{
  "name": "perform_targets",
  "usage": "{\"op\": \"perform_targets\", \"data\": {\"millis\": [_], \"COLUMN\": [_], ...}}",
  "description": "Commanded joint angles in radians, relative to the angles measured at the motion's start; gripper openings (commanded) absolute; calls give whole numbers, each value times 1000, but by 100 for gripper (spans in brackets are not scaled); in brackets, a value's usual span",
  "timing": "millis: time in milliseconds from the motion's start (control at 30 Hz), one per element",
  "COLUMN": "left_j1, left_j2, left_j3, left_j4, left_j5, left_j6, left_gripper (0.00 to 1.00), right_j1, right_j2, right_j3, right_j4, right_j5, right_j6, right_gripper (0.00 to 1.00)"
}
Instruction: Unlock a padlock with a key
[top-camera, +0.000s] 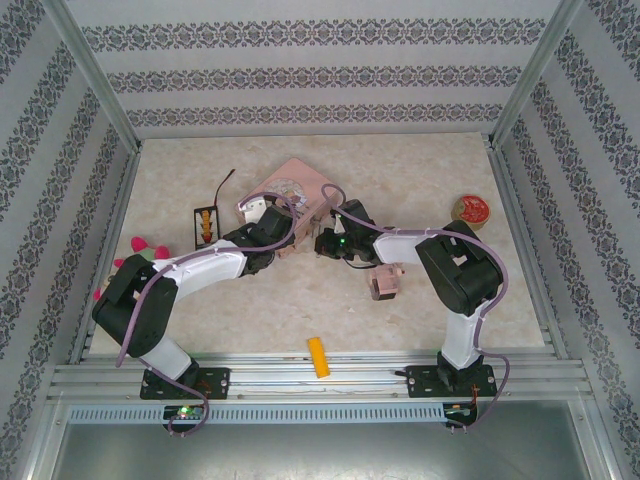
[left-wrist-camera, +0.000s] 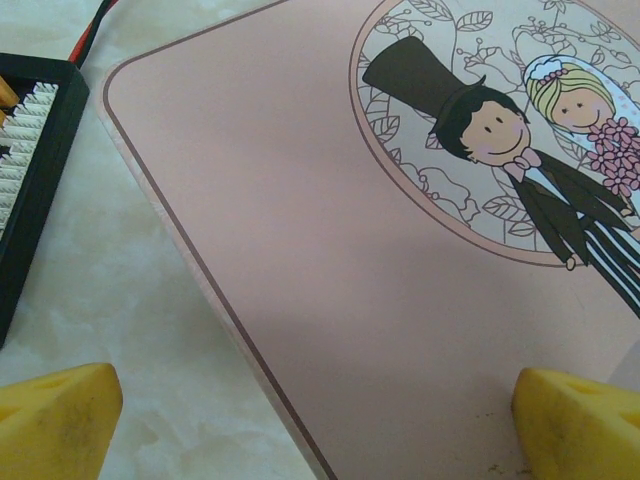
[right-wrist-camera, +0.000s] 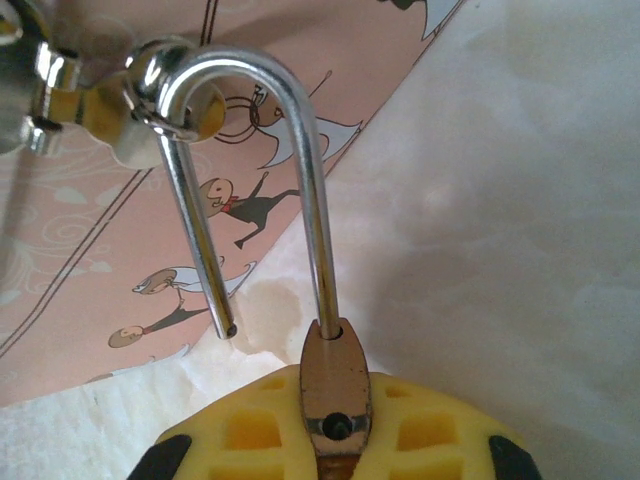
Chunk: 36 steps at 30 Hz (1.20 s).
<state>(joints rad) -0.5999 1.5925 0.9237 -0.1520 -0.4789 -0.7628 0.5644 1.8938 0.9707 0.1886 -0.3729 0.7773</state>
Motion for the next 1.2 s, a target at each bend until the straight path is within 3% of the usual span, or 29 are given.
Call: {"op": "perform_targets", "data": {"millis": [0, 1167], "left_j1": [11, 11], "left_j2": [-11, -30], "left_j3": [-5, -35], "left_j4": [-63, -67], "left_j5": [0, 17], "left_j6": [-10, -31], "left_gripper": [99, 99], "right_j1": [-21, -63], "right_j2": [-24, 68], "right_j3": [-1, -22], "right_j4": [114, 327], "right_j5": [-8, -58], "right_j6": [47, 218], "right_gripper": [0, 0]}}
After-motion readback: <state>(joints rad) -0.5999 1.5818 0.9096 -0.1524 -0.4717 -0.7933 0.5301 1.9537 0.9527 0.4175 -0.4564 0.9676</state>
